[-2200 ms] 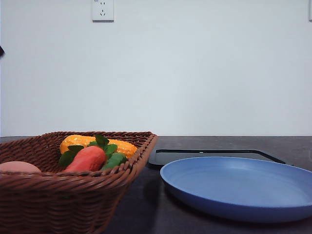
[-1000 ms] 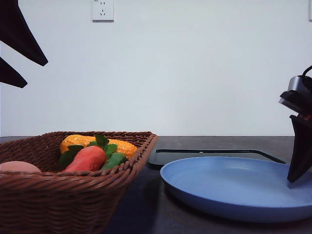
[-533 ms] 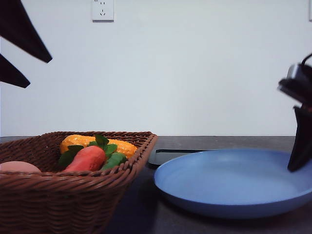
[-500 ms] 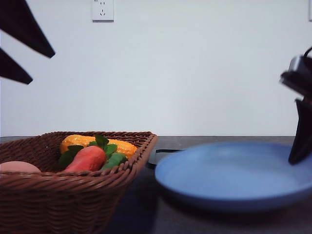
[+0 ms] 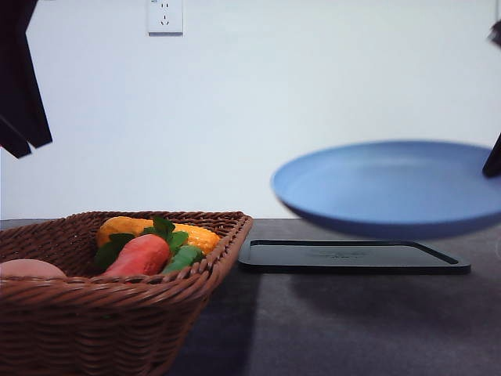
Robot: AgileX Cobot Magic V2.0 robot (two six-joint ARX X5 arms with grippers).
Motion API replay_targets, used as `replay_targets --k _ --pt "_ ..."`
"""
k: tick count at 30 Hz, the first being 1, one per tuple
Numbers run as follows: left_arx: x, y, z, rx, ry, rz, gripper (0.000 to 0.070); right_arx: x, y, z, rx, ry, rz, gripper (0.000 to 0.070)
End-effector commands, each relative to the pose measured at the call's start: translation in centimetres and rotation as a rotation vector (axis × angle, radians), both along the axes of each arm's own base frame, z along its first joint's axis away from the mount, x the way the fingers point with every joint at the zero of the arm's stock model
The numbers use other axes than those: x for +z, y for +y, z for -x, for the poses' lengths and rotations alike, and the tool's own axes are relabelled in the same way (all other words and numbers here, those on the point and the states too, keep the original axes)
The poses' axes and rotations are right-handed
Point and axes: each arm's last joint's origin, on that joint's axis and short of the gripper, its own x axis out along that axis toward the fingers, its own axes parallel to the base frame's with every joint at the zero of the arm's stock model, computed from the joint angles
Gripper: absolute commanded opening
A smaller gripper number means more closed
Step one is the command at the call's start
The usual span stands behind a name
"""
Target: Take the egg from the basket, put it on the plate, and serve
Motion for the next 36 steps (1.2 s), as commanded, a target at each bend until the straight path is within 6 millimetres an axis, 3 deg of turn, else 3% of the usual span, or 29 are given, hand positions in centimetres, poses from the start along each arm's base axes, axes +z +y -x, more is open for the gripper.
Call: replay_targets --k 1,5,19,32,36 --pt "-0.2 -0.9 -0.3 -0.122 -0.024 -0.046 0.0443 0.5 0.0 0.1 -0.001 -0.029 -0.008 0.0" --pt "-1.9 -2.4 -0.8 -0.22 0.002 -0.147 0.0443 1.0 -0.1 0.6 -0.005 -0.063 -0.009 0.0" --pt "-7.3 -4.6 -3.2 -0.234 0.157 -0.322 0.0442 1.1 -0.1 0.6 0.0 -0.075 0.0 0.0" --pt "-7.9 -4.3 -2.9 -0.2 0.234 -0.386 0.0438 1.1 -0.1 0.6 0.002 -0.078 0.003 0.0" --pt "-7.9 -4.3 -2.9 -0.199 0.233 -0.385 0.0387 1.1 -0.1 0.6 0.002 -0.081 0.003 0.0"
